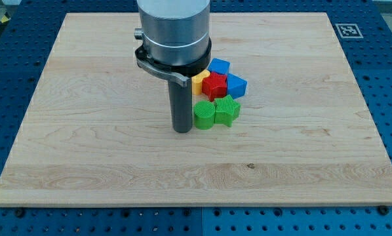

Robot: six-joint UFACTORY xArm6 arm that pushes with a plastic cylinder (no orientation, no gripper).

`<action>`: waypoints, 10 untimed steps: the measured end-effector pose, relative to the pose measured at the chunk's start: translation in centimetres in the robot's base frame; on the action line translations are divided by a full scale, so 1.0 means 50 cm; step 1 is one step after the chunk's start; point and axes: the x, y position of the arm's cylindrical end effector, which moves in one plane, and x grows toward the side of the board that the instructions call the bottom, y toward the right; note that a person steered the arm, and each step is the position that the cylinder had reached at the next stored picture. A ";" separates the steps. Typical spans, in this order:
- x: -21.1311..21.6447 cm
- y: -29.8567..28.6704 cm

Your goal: Slide the green circle and green star to center right

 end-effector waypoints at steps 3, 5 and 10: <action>-0.034 0.077; -0.050 0.160; -0.066 0.380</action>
